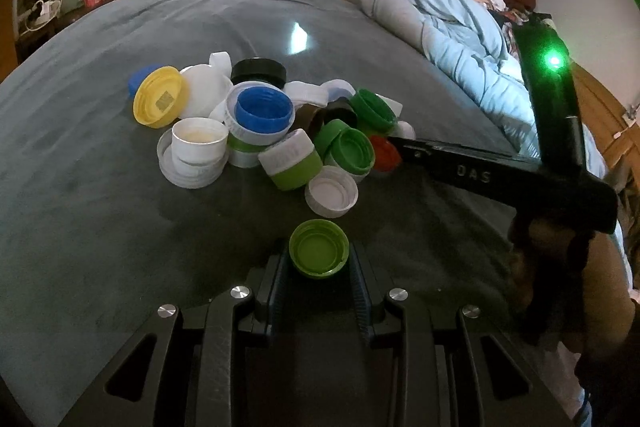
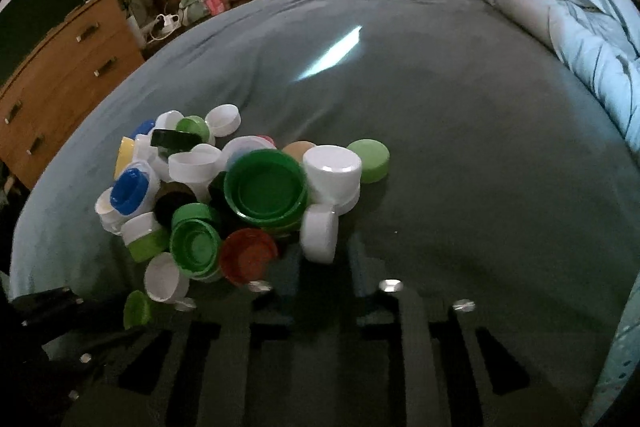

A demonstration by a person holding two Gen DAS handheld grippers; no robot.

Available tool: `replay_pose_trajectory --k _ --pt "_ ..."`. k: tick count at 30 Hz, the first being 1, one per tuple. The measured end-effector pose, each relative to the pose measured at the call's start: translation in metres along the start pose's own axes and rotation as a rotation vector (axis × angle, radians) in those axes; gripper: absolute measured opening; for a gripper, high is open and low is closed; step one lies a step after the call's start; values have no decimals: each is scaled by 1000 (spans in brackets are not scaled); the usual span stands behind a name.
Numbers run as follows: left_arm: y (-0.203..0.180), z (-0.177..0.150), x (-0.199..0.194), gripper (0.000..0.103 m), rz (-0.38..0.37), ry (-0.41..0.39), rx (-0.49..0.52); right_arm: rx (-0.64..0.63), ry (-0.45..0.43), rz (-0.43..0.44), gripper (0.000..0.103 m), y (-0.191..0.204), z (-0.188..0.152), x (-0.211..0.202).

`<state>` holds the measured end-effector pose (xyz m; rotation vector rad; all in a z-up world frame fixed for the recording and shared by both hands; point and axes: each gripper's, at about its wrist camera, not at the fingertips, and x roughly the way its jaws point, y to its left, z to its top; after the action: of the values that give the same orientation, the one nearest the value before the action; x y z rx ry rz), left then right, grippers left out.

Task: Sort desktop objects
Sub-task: 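Hold green cap in left tool while right tool grasps a small white cap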

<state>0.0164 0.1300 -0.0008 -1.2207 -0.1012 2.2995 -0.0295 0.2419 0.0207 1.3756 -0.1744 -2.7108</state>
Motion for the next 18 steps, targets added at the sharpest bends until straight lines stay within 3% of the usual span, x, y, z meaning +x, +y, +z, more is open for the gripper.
replay_pose_trajectory --k 5,10,18 --pt "-5 -1 -2 32 36 -2 24 23 -39 -31 10 0 -4 -29" --pt "-15 -1 -19 32 160 -19 36 25 -107 -40 10 18 -22 -99" --pt "-50 13 -96 32 245 -134 81 -3 -210 -8 10 56 -49 -208"
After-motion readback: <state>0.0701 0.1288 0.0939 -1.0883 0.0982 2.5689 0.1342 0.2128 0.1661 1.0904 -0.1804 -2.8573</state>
